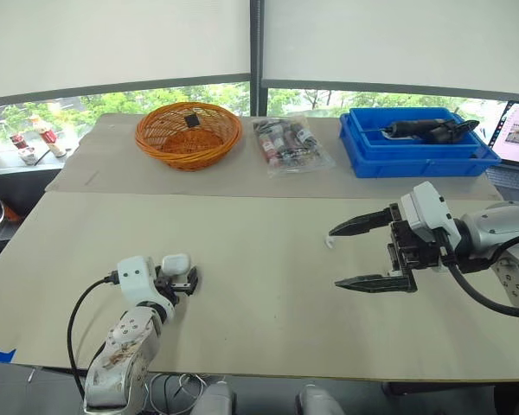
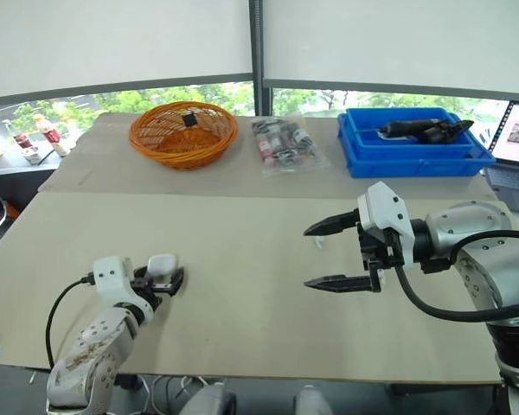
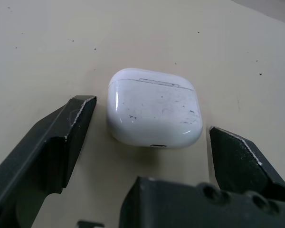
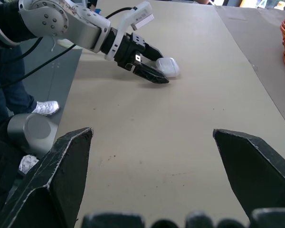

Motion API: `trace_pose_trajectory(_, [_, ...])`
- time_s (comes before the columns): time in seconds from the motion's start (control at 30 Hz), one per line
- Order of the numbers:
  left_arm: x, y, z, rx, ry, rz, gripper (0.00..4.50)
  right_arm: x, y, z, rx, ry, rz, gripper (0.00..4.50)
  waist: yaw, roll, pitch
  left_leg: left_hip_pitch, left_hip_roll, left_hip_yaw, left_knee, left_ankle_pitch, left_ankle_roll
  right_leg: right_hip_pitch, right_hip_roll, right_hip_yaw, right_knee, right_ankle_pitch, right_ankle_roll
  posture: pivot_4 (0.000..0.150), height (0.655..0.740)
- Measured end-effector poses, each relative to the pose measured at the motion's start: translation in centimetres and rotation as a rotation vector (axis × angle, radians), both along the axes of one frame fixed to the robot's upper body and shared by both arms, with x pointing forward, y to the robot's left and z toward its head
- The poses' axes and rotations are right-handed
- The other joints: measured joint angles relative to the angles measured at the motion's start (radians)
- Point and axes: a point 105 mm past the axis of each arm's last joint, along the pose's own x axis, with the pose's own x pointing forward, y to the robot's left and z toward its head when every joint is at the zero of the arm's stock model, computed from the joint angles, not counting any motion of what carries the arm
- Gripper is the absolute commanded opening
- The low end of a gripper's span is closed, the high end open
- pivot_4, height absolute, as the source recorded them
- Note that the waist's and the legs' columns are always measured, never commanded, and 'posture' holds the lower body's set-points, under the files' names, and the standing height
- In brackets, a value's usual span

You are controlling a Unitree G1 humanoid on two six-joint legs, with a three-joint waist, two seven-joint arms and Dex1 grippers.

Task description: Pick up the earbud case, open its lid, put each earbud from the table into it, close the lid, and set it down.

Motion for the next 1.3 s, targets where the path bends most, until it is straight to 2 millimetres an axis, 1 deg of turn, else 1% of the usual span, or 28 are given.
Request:
trace_pose_trajectory(0.03, [0.1, 0.0, 0.0, 0.005, 0.001, -0.005, 4.50, -0.1, 0.1, 0.0, -0.001, -0.001, 0.001, 4.47, 0.000, 0.000, 0.000, 0.000, 0.000, 0.000, 0.000, 0.000, 0.000, 0.000, 0.000, 0.000, 0.000, 0.000, 0.000, 0.150, 0.7400])
trace_pose_trajectory(0.13, [0.4, 0.4, 0.0, 0.037, 0.008, -0.025, 3.72, -0.2, 0.2, 0.0, 0.000, -0.001, 0.000, 4.50, 0.000, 0.000, 0.000, 0.000, 0.000, 0.000, 0.000, 0.000, 0.000, 0.000, 0.000, 0.000, 0.000, 0.000, 0.000, 0.150, 0.7400])
trace_pose_trajectory(0.2, [0.5, 0.7, -0.1, 0.059, 0.010, -0.042, 2.79, -0.2, 0.2, -0.1, 0.000, 0.007, -0.004, 4.50, 0.000, 0.000, 0.000, 0.000, 0.000, -0.001, 0.000, 0.000, 0.000, 0.000, 0.000, 0.000, 0.000, 0.000, 0.000, 0.150, 0.7400])
trace_pose_trajectory(0.23, [0.5, 0.8, -0.1, 0.069, 0.009, -0.056, 2.59, -0.2, 0.2, -0.2, 0.000, 0.010, -0.007, 4.50, 0.000, 0.000, 0.000, 0.000, 0.000, -0.001, 0.000, 0.000, 0.000, 0.000, 0.000, 0.000, 0.000, 0.000, 0.000, 0.150, 0.7400])
trace_pose_trajectory(0.43, [0.5, 1.1, 0.0, 0.118, -0.005, -0.135, 2.59, -0.4, 0.1, -0.6, -0.002, 0.021, -0.020, 4.50, -0.002, 0.000, 0.000, 0.001, 0.000, -0.002, -0.001, 0.000, 0.000, 0.000, 0.000, 0.000, 0.000, 0.000, 0.000, 0.150, 0.7400])
trace_pose_trajectory(0.5, [0.3, 0.6, 0.0, 0.142, -0.017, -0.210, 2.59, -0.5, 0.0, -0.7, -0.011, 0.022, -0.029, 4.50, -0.002, 0.000, 0.000, 0.000, 0.000, -0.002, -0.002, 0.000, 0.000, 0.000, 0.000, 0.000, -0.001, 0.000, 0.000, 0.150, 0.7400])
trace_pose_trajectory(0.57, [-0.3, -0.8, -0.1, 0.162, -0.039, -0.358, 2.59, -0.6, -0.6, -0.9, -0.020, 0.045, -0.072, 4.50, 0.002, 0.000, 0.000, -0.001, 0.000, -0.002, -0.002, 0.000, 0.000, 0.000, -0.001, 0.000, -0.002, 0.000, 0.000, 0.150, 0.7400])
trace_pose_trajectory(0.67, [-1.4, -4.6, 0.1, 0.123, -0.096, -0.612, 2.59, -0.8, -1.1, -1.5, 0.011, 0.129, -0.152, 4.50, 0.003, 0.000, 0.000, -0.003, 0.000, -0.002, -0.001, 0.000, 0.000, -0.001, -0.002, 0.000, -0.004, 0.000, 0.000, 0.150, 0.7400])
trace_pose_trajectory(0.7, [-1.8, -6.1, 0.5, 0.111, -0.138, -0.707, 2.59, -0.9, -1.2, -1.9, 0.017, 0.178, -0.193, 4.50, 0.002, 0.000, 0.000, -0.004, 0.000, -0.002, -0.001, 0.000, 0.000, -0.002, -0.002, 0.000, -0.004, 0.001, 0.000, 0.150, 0.7400])
trace_pose_trajectory(0.77, [-2.4, -8.3, 1.8, 0.118, -0.240, -0.855, 2.59, -1.2, -1.3, -2.9, 0.024, 0.291, -0.270, 4.50, 0.001, 0.000, 0.000, -0.004, 0.000, -0.002, -0.001, 0.000, 0.000, -0.003, -0.001, 0.000, -0.003, 0.001, 0.000, 0.150, 0.7400])
trace_pose_trajectory(0.83, [-2.8, -9.8, 2.8, 0.156, -0.337, -0.987, 2.59, -1.4, -0.7, -3.8, 0.042, 0.402, -0.334, 4.50, -0.002, 0.000, 0.000, -0.005, 0.001, -0.002, -0.002, 0.000, 0.000, -0.004, 0.000, 0.000, -0.002, 0.001, -0.001, 0.150, 0.7400])
trace_pose_trajectory(0.9, [-3.1, -10.7, 3.4, 0.192, -0.411, -1.083, 2.59, -1.5, 0.4, -4.6, 0.094, 0.495, -0.366, 4.50, -0.011, 0.000, 0.000, -0.006, 0.002, -0.001, -0.002, 0.000, 0.000, -0.005, 0.001, 0.001, -0.002, 0.001, -0.001, 0.150, 0.7400])
trace_pose_trajectory(1.07, [-3.6, -11.5, 3.8, 0.282, -0.531, -1.234, 2.59, -1.1, 3.1, -5.4, 0.209, 0.666, -0.391, 4.50, -0.019, 0.000, 0.000, -0.014, 0.000, 0.000, 0.002, 0.000, 0.000, -0.015, 0.001, 0.001, 0.003, 0.001, -0.001, 0.150, 0.7400])
trace_pose_trajectory(1.2, [-3.6, -12.2, 4.4, 0.322, -0.624, -1.291, 2.59, -1.1, 4.9, -6.0, 0.230, 0.766, -0.382, 4.50, -0.019, 0.000, 0.000, -0.016, 0.000, -0.001, 0.005, 0.000, 0.000, -0.015, 0.000, 0.000, 0.004, 0.001, -0.001, 0.150, 0.7400])
trace_pose_trajectory(1.3, [-3.4, -12.3, 4.6, 0.333, -0.657, -1.295, 2.59, -1.0, 5.5, -6.2, 0.246, 0.800, -0.384, 4.50, -0.020, 0.000, 0.000, -0.015, 0.000, -0.001, 0.005, 0.000, 0.000, -0.015, 0.001, 0.000, 0.005, 0.001, 0.000, 0.150, 0.7400])
